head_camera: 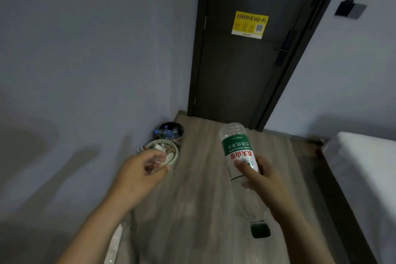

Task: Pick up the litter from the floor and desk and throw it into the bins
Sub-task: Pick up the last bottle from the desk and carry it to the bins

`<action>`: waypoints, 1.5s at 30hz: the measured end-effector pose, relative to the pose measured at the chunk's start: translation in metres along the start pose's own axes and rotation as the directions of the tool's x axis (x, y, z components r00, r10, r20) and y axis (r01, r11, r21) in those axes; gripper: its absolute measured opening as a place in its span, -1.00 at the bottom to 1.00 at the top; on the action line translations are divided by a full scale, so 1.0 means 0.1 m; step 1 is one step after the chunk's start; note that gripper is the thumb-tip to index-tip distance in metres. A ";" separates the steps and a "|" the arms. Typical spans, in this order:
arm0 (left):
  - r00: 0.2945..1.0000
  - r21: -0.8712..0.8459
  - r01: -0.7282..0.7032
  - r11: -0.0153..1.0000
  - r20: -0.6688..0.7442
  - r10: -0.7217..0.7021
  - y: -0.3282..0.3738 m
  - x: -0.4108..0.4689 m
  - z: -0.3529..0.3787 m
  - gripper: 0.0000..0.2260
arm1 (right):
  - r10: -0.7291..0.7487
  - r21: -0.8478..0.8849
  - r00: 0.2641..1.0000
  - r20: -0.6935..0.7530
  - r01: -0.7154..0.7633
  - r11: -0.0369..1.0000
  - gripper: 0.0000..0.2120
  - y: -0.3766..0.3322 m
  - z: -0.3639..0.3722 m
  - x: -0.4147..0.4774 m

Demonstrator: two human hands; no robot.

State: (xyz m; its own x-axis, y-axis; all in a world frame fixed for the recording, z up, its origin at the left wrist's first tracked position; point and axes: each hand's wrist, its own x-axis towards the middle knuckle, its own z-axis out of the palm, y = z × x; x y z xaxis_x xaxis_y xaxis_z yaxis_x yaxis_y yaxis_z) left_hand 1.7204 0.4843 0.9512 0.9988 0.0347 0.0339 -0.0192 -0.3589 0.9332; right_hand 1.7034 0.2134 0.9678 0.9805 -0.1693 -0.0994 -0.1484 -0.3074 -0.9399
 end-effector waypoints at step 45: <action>0.971 0.033 0.221 0.975 -0.105 -0.216 -0.79 6.53 0.68 -0.83 | 0.119 -0.441 0.870 0.479 0.121 0.890 -0.57 -0.40 1.26 7.29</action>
State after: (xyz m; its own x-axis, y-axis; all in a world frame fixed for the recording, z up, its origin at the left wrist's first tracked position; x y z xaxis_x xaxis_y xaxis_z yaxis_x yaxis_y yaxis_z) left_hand 2.3770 0.4717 0.8751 0.9690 0.2092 -0.1311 0.2030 -0.3729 0.9054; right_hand 2.4400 0.2202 0.8918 0.8965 0.2648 -0.3552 -0.0704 -0.7065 -0.7042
